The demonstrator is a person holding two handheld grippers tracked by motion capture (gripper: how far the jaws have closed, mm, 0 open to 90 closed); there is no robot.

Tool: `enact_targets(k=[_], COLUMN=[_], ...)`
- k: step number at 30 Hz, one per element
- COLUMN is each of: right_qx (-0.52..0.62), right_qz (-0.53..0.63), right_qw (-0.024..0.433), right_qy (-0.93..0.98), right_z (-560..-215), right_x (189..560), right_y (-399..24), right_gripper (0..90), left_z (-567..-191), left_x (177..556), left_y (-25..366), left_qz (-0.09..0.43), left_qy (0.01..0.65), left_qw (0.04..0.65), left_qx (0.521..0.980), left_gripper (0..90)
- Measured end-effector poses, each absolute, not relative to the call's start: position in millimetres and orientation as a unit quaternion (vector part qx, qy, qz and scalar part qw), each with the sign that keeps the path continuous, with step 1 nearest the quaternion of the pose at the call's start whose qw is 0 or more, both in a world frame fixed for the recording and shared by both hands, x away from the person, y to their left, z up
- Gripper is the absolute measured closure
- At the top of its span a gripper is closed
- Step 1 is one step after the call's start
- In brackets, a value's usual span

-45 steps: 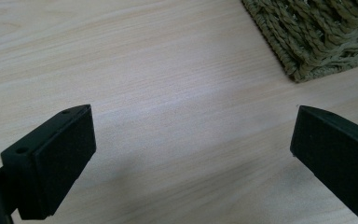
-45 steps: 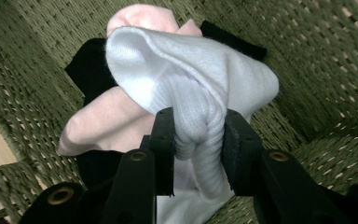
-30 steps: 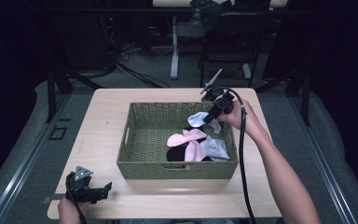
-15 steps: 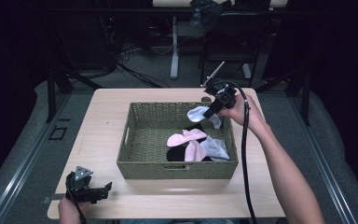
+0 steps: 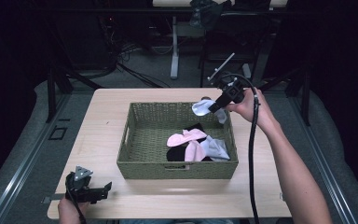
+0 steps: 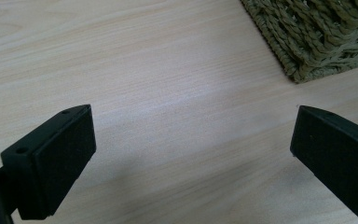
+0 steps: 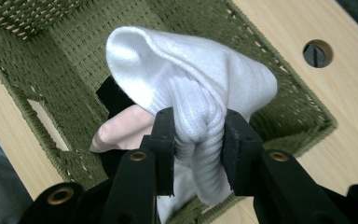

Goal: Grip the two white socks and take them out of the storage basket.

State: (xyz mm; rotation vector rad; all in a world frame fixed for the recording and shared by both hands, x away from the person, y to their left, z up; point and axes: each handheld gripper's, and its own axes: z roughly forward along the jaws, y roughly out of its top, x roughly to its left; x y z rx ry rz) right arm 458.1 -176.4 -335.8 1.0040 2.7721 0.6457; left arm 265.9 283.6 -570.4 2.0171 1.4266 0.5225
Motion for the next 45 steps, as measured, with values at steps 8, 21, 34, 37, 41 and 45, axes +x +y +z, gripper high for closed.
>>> enact_targets(k=[8, 21, 34, 37, 41, 45], right_qx=[0.348, 0.404, 0.462, 0.472, 0.489, 0.498], right_qz=[0.219, 0.215, 0.207, 0.202, 0.195, 0.190], right_qw=[0.083, 0.102, 0.082, 0.082, 0.080, 0.074], right_qy=[0.908, 0.883, 0.858, 0.854, 0.846, 0.843], right_z=[-317.0, -317.6, -362.5, -373.8, -392.5, -414.3], right_x=[448.1, 437.2, 436.6, 436.4, 435.9, 436.9], right_y=[-202.0, -258.8, -309.5, -316.3, -321.8, -321.7], right_gripper=[68.1, 68.3, 68.2, 68.2, 68.1, 68.1], left_z=[-569.9, -570.1, -569.5, -569.6, -569.6, -569.5], left_x=[265.4, 265.5, 264.8, 264.9, 264.9, 264.5], left_y=[283.8, 283.8, 284.4, 284.0, 283.0, 284.6], left_qz=[0.198, 0.198, 0.199, 0.200, 0.200, 0.199], left_qy=[0.537, 0.538, 0.538, 0.537, 0.537, 0.539], left_qw=[0.303, 0.303, 0.302, 0.302, 0.303, 0.301], left_qx=[0.762, 0.761, 0.761, 0.762, 0.761, 0.761], left_gripper=[0.1, 0.1, 0.1, 0.1, 0.1, 0.1])
